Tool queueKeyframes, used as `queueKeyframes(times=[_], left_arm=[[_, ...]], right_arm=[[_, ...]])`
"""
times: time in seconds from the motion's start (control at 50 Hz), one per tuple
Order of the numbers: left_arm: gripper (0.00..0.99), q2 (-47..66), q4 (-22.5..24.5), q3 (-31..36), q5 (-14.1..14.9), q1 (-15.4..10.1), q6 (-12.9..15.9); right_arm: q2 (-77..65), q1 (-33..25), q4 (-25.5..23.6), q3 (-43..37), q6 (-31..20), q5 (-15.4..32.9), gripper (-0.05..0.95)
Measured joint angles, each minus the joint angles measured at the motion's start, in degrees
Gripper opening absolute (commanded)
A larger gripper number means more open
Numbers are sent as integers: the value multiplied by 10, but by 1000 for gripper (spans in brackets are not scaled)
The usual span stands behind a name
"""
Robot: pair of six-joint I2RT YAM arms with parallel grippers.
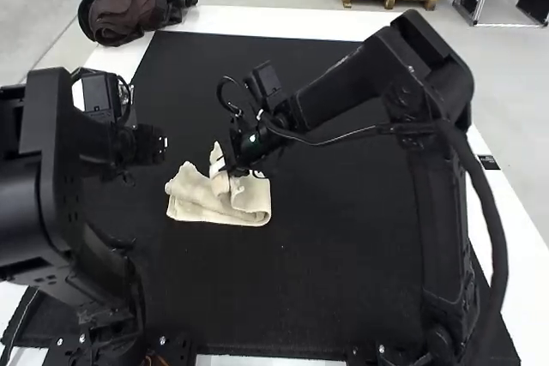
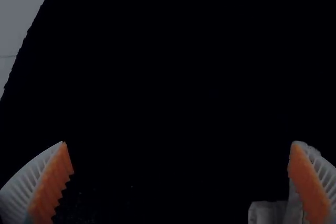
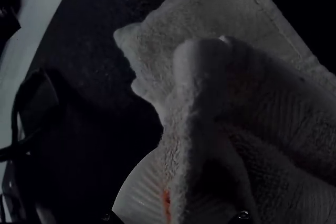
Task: Fold the towel.
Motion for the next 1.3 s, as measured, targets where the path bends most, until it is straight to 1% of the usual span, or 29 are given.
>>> queueKeyframes(times=[0.18, 0.6, 0.92, 0.94, 0.96, 1.02, 1.08, 1.12, 1.16, 1.22, 1.26, 1.3], left_arm=[[962, 0, 2, -4, 0, 10, 0], [962, 0, 8, -4, 0, 10, 0], [962, 0, 11, -6, 0, 10, 0], [962, 0, 11, -6, 0, 10, 0], [962, 0, 11, -6, 0, 10, 0], [962, 0, 12, -8, 0, 10, 0], [962, 0, 12, -10, 0, 10, 0], [962, 0, 12, -12, 0, 10, 0], [962, 0, 12, -12, 0, 10, 0], [962, 0, 12, -12, 0, 10, 0], [962, 0, 12, -12, 0, 10, 0], [962, -3, 10, -12, 0, 10, 0]], right_arm=[[33, 9, 0, 37, 2, 0, -26], [87, 32, -3, 113, 4, 0, -26], [115, 36, -3, 157, 17, 0, -16], [116, 37, -3, 159, 18, 0, -5], [118, 37, -3, 161, 20, 0, 34], [122, 40, -3, 167, 25, -2, 170], [125, 44, -3, 174, 32, -5, 328], [127, 45, -4, 179, 33, -6, 398], [127, 48, -4, 184, 37, -9, 507], [127, 51, -4, 190, 39, -11, 626], [127, 52, -4, 193, 40, -12, 682], [127, 53, -4, 194, 40, -13, 715]])
